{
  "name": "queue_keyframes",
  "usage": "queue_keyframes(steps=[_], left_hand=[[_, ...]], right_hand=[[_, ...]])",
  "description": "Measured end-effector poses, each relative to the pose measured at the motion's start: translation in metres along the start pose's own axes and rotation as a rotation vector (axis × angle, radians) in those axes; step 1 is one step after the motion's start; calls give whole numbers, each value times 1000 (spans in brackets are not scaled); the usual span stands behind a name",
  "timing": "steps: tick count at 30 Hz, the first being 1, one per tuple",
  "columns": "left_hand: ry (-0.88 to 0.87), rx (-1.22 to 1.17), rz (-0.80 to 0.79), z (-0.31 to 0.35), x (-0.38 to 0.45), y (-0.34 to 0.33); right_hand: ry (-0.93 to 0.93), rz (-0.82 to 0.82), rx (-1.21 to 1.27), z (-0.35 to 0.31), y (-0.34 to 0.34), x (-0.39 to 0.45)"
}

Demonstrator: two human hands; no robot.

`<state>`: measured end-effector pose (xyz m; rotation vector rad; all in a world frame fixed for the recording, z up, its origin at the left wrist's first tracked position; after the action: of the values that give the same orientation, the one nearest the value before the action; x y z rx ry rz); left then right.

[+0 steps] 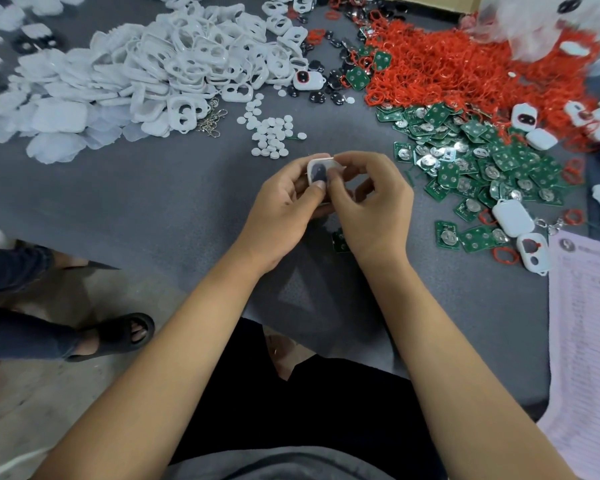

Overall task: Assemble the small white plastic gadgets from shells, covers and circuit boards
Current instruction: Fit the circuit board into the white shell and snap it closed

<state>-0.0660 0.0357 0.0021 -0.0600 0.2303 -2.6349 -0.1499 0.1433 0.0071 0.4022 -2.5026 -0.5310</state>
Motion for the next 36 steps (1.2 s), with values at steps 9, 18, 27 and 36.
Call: queue_keyframes(steps=[9, 18, 27, 36], left_hand=[[-3, -23, -3, -1, 0, 0], [-3, -76, 42, -2, 2, -1], [11, -211, 113, -5, 4, -3], [39, -242, 89, -5, 7, -3]], right_hand=[[-64, 22, 80, 5, -1, 3], [-105, 2, 81, 5, 3, 3], [96, -97, -351, 22, 44, -32], [221, -311, -408, 27, 57, -50]])
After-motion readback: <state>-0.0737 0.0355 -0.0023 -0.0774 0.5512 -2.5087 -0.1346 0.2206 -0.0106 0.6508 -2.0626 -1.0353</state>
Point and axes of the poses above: each hand's wrist, its own x-axis towards the middle knuckle, its own y-axis out of the back of the hand, z = x × y, the point moved 1 cm from there along x, towards the middle knuckle, and after that the axes turned 2 degrees about -x, right-handed, at the moved point
